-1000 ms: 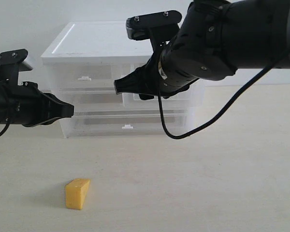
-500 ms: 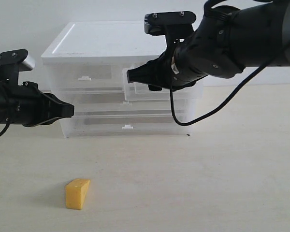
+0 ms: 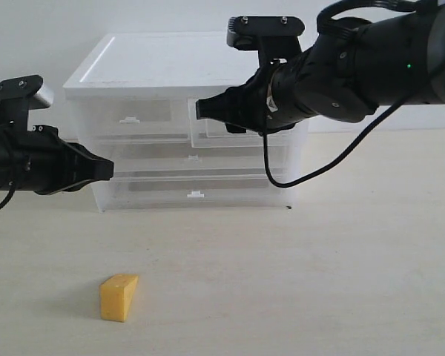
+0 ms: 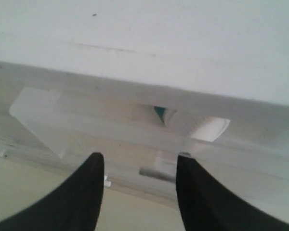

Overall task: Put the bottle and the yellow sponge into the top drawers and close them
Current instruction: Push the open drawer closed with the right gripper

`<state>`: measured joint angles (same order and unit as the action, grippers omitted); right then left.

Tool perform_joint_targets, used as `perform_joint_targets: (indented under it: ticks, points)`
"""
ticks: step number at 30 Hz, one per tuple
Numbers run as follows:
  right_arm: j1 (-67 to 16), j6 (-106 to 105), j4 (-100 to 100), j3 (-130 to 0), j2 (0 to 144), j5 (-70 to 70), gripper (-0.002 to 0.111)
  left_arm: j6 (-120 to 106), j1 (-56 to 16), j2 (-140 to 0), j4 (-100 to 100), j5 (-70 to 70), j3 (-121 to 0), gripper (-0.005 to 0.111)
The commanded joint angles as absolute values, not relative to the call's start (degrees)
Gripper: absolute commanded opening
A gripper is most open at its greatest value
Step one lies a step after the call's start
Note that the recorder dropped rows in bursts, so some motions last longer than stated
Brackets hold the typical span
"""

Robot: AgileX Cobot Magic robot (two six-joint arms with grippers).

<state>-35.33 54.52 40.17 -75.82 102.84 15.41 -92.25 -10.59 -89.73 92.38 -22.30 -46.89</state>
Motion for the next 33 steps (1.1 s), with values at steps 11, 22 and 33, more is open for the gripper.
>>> perform_joint_targets:
  ticks: [11,22,33]
  points:
    - [-33.7,55.5,40.9,-80.8,106.8,11.4,0.043,-93.0,-10.6,-89.1,92.7,-22.7,-46.6,0.004]
    - [-33.8,47.7,31.9,-81.2,105.4,19.1,0.043,-93.4,-10.6,-89.1,92.7,-22.5,-46.6,0.004]
    - [-33.8,33.6,22.5,-81.2,100.3,29.3,0.037,-93.4,-10.6,-89.1,92.7,-22.5,-46.6,0.004]
